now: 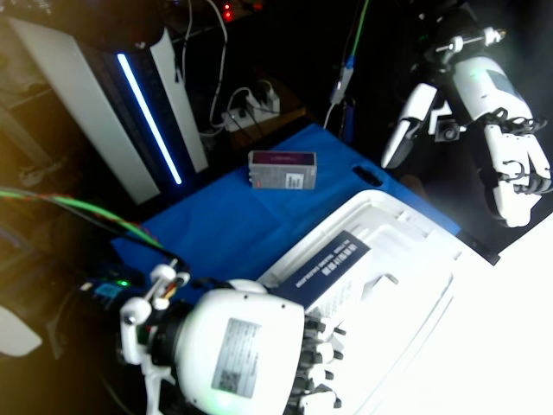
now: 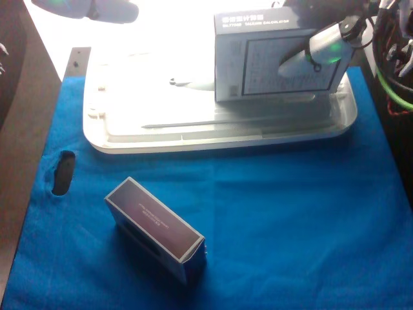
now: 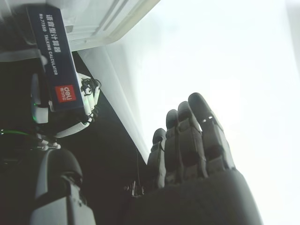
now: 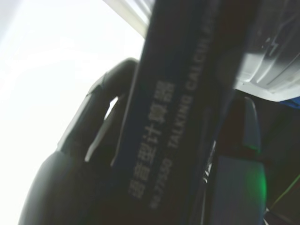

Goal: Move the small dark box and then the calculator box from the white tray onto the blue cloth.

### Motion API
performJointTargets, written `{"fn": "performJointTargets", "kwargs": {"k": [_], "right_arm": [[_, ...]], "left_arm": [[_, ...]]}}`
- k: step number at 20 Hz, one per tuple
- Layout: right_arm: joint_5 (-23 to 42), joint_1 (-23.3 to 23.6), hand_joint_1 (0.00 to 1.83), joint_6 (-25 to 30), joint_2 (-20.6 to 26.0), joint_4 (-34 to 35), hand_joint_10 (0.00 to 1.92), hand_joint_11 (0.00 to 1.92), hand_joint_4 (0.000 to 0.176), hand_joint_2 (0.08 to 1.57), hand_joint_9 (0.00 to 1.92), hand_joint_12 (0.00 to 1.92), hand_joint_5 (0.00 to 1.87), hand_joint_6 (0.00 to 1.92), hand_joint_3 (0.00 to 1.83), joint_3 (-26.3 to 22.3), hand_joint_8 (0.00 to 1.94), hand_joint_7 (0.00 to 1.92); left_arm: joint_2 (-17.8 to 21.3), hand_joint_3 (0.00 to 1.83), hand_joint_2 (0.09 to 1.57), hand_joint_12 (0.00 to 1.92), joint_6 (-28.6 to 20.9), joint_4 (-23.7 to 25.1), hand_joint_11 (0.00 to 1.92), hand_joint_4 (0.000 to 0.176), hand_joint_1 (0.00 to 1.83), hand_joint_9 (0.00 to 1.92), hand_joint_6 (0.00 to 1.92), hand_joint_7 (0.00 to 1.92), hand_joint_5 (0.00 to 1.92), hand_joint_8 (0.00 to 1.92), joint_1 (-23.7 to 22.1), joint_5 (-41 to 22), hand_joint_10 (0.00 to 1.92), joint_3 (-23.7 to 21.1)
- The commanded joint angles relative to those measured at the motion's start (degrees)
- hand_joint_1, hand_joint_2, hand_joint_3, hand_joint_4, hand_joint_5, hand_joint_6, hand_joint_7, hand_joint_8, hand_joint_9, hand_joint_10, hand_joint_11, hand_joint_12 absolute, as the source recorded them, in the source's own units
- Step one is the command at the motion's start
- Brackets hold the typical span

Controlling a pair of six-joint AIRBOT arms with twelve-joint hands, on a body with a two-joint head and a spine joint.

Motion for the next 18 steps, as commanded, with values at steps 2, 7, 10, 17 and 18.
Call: {"fn": "performJointTargets", "kwargs": {"k": [2, 7, 10, 17, 18], "right_arm": [[5.1, 2.2, 1.21, 0.0, 1.1, 0.1, 1.02, 0.81, 0.0, 1.05, 1.08, 1.63, 1.13, 0.65, 0.0, -1.4, 0.64, 1.22], [10.2, 5.1, 1.16, 0.0, 6.3, -1.8, 1.33, 1.16, 0.0, 1.1, 1.29, 1.79, 1.0, 0.93, 0.0, -7.5, 0.5, 1.4], [13.6, 5.5, 1.21, 0.0, 9.6, -2.1, 1.43, 1.1, 0.0, 1.09, 1.19, 1.84, 0.31, 0.29, 0.0, -11.3, 0.56, 1.25], [16.7, 5.5, 1.17, -0.1, 15.4, -3.0, 1.37, 1.08, 0.0, 1.08, 1.21, 1.77, 1.06, 0.84, 0.0, -18.3, 0.77, 1.28], [17.0, 5.5, 1.17, -0.1, 16.3, -3.4, 1.35, 1.05, 0.0, 1.07, 1.2, 1.77, 1.08, 0.8, 0.0, -19.4, 0.68, 1.3]], "left_arm": [[0.1, 0.0, 0.96, 0.95, 0.9, -2.0, 0.0, 0.127, 0.47, 0.27, 0.0, 0.24, 0.05, 0.0, -0.8, -3.2, 0.01, -0.2], [0.2, 0.0, 0.94, 0.74, 4.6, -2.1, 0.0, 0.101, 0.55, 0.2, 0.0, 0.19, 0.06, 0.0, -0.8, -0.8, 0.0, -1.3], [0.4, 0.0, 0.95, 0.51, 4.7, -2.1, 0.0, 0.094, 0.6, 0.12, 0.0, 0.15, 0.01, 0.0, -0.2, -0.3, 0.0, -1.4], [0.6, 0.0, 0.98, 0.42, 4.7, -3.2, 0.0, 0.104, 0.53, 0.11, 0.01, 0.14, 0.04, 0.0, 1.2, 0.5, 0.0, -1.5], [0.5, 0.0, 1.0, 0.37, 4.9, -3.2, 0.0, 0.11, 0.54, 0.09, 0.0, 0.13, 0.02, 0.0, 1.2, 0.5, 0.0, -1.5]]}}
